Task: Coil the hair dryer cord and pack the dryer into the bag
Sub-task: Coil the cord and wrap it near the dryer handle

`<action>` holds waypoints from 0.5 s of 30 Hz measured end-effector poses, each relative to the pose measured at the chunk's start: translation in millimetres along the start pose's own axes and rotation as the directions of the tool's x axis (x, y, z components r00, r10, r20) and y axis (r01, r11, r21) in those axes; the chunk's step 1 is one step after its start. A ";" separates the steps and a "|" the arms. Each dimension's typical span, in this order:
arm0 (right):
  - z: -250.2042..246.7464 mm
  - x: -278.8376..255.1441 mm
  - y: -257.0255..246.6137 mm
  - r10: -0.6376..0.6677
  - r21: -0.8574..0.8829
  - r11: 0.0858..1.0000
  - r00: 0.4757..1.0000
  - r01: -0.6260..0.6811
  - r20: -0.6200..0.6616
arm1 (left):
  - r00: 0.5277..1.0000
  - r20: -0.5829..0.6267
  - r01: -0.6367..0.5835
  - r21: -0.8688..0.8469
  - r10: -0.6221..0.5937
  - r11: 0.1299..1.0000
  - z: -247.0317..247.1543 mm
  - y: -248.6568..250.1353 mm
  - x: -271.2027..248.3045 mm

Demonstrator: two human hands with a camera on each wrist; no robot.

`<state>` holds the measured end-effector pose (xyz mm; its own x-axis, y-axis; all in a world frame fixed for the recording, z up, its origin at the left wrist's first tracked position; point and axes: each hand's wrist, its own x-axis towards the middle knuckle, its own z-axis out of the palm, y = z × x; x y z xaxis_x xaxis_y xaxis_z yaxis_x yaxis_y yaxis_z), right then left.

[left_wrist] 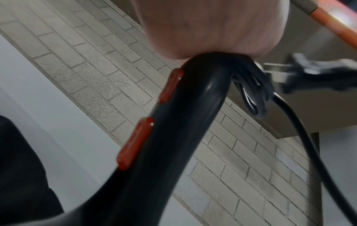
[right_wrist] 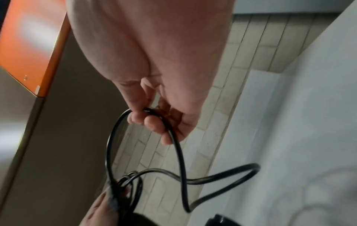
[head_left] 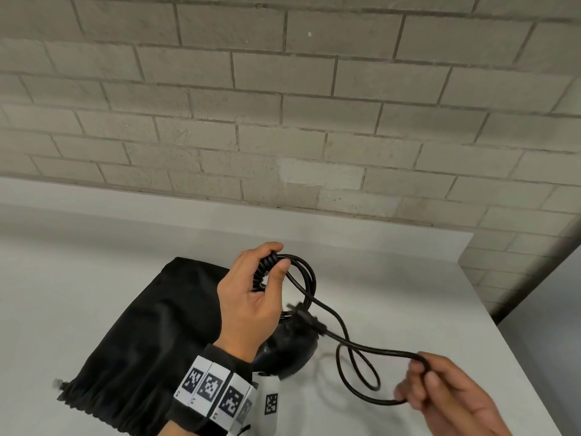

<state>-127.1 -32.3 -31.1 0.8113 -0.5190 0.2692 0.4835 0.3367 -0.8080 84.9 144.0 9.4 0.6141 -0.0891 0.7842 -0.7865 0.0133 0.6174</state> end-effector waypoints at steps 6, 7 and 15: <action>-18.2 2.8 -6.4 0.132 -0.403 0.896 0.979 -0.185 -0.154 | 1.000 -0.002 0.014 -0.023 -0.014 1.000 0.0 0.6 -0.9; -9.5 3.5 -6.3 0.129 -0.493 0.847 0.977 -0.198 -0.170 | 1.000 -0.001 0.017 -0.022 -0.017 1.000 0.0 0.6 -0.6; 15.0 13.8 30.2 -0.027 -0.903 0.419 0.992 -0.097 -0.120 | 1.000 0.014 0.001 -0.023 -0.001 1.000 -0.2 4.5 -3.8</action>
<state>-96.4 -17.5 -43.9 0.7527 -0.6182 0.2265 -0.1730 -0.5176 -0.8379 79.0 144.6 9.2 0.6140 -0.1030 0.7826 -0.7839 0.0364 0.6198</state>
